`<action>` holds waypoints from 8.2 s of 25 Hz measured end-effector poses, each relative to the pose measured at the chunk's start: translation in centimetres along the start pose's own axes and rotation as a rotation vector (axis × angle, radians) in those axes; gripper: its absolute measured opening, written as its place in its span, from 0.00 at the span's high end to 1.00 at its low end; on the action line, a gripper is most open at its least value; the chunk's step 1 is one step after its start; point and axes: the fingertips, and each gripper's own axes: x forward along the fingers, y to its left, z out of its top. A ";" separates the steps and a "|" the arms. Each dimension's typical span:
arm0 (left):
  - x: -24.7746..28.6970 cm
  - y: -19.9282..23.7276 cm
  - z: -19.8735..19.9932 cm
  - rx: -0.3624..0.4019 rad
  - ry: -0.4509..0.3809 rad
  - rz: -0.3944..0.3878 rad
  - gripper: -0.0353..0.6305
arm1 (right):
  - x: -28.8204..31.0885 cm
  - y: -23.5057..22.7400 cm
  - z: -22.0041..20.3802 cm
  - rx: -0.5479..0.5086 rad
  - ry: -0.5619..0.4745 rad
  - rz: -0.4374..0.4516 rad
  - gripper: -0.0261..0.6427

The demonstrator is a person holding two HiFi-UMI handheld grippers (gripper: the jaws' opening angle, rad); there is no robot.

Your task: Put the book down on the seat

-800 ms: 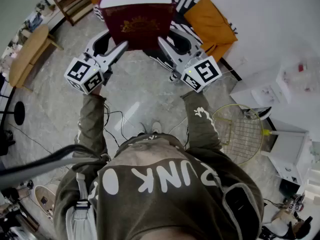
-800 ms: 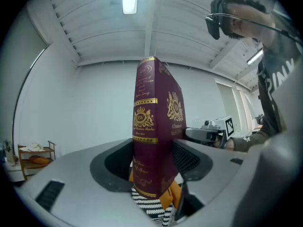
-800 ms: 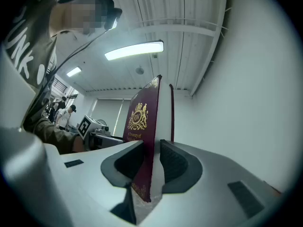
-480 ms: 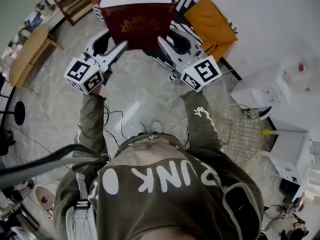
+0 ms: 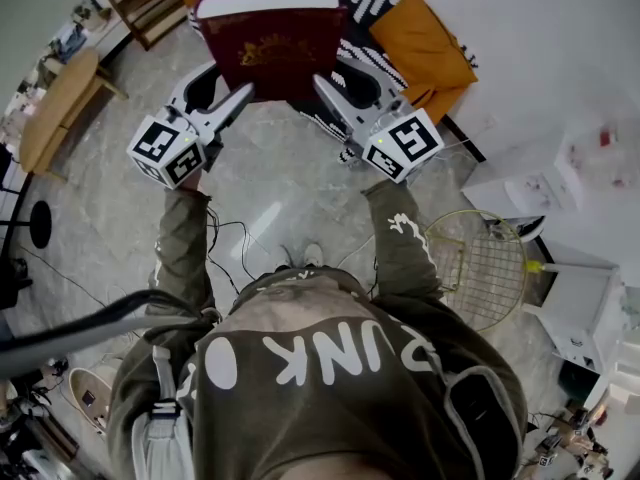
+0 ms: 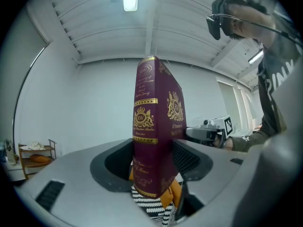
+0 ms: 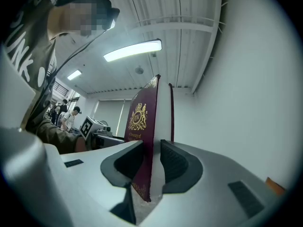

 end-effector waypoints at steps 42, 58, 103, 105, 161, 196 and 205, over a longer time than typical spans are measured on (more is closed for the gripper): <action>11.5 25.3 -2.9 -0.060 0.013 -0.032 0.57 | 20.4 -17.6 -6.3 -0.018 0.055 -0.020 0.78; 19.2 37.4 -6.1 -0.056 0.020 -0.009 0.57 | 29.3 -28.4 -11.5 -0.008 0.051 0.000 0.78; 45.6 78.6 -35.1 -0.381 0.209 -0.010 0.57 | 57.6 -64.0 -45.4 0.264 0.309 -0.030 0.78; 45.9 80.0 -39.0 -0.421 0.238 -0.008 0.57 | 58.4 -64.4 -49.6 0.295 0.337 -0.033 0.78; 51.7 89.9 -66.5 -0.375 0.203 0.117 0.94 | 59.2 -72.5 -81.6 0.391 0.431 -0.182 0.95; 33.6 60.6 -4.4 0.028 -0.123 0.127 0.94 | 49.4 -49.2 -15.3 -0.081 0.049 -0.097 0.95; 28.8 58.8 -0.4 0.091 -0.163 0.077 0.94 | 49.6 -43.4 -11.8 -0.145 0.039 -0.123 0.95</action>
